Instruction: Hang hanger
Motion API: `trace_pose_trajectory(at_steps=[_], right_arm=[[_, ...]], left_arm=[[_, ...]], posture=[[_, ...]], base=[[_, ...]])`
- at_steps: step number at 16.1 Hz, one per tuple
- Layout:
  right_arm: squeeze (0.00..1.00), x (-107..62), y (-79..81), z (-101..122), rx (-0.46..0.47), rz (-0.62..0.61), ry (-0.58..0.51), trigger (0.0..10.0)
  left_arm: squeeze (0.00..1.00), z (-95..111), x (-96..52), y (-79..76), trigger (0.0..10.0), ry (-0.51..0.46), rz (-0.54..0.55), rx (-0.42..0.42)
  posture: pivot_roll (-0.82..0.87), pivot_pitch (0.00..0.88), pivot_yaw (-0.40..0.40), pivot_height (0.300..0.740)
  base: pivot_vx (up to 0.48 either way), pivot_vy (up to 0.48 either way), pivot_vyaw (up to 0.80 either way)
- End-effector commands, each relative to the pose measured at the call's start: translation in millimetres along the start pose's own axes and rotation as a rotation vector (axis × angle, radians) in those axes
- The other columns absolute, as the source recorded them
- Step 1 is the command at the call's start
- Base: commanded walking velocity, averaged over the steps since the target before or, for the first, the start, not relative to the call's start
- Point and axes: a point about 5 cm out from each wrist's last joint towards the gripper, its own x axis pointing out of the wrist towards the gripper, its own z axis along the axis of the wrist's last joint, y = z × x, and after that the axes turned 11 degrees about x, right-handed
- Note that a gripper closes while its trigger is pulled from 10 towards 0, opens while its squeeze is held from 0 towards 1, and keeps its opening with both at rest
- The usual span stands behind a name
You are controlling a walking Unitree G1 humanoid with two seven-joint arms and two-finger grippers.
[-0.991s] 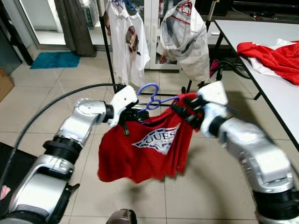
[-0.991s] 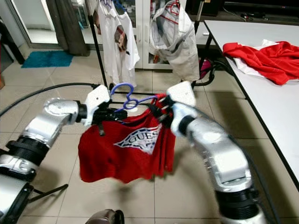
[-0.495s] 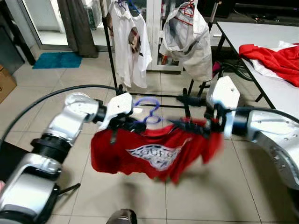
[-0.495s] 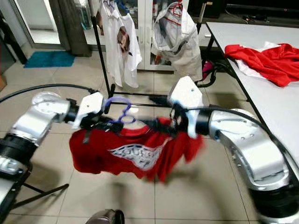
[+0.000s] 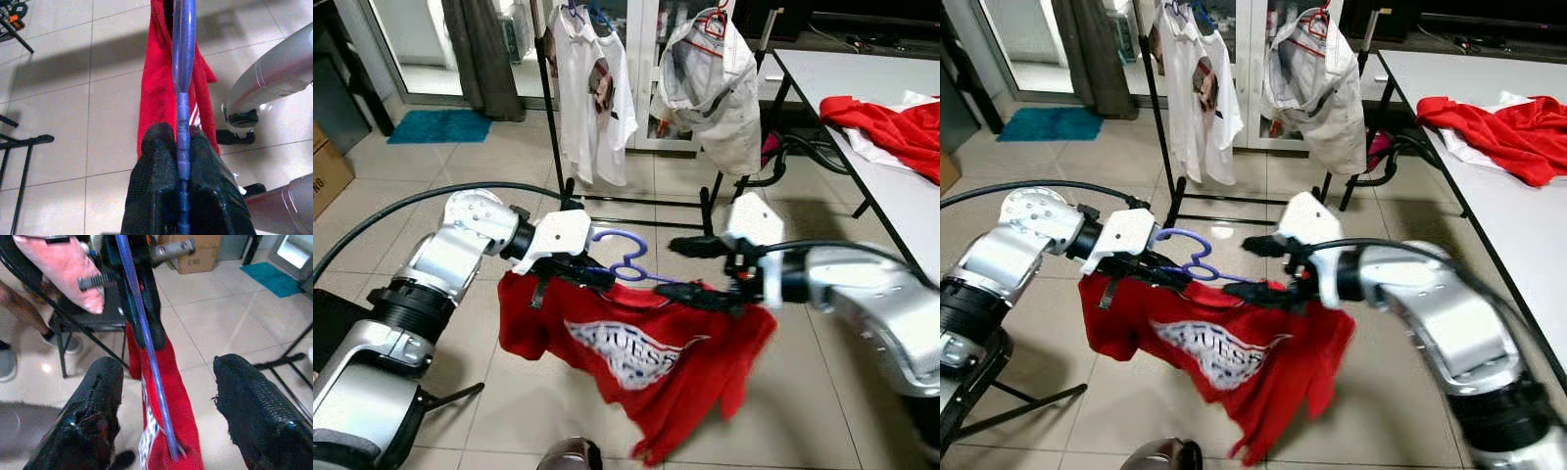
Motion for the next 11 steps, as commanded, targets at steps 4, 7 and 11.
trace_pose_trajectory(at_steps=[4, 7, 11], right_arm=[[0.0, 14.2, 0.6, -3, 0.051, -0.017, 0.007, 0.0], [0.0, 24.4, 1.3, -8, 0.071, -0.032, 0.018, 0.0], [0.0, 27.1, -0.7, -9, 0.067, -0.046, 0.03, 0.0]], left_arm=[[0.0, 10, 2.3, 5.8, 0.0, -0.029, 0.008, 0.035], [0.0, 11, 3.9, 6.2, 0.0, -0.039, 0.011, 0.039], [0.0, 13, 4.3, 6.7, 0.0, -0.051, 0.01, 0.04]], posture=[[0.05, 0.009, 0.036, 0.74], [0.05, 0.011, 0.033, 0.74], [0.05, 0.011, 0.031, 0.74]], base=[[0.0, 0.0, 0.0], [0.0, 0.0, 0.0], [0.0, 0.0, 0.0]])
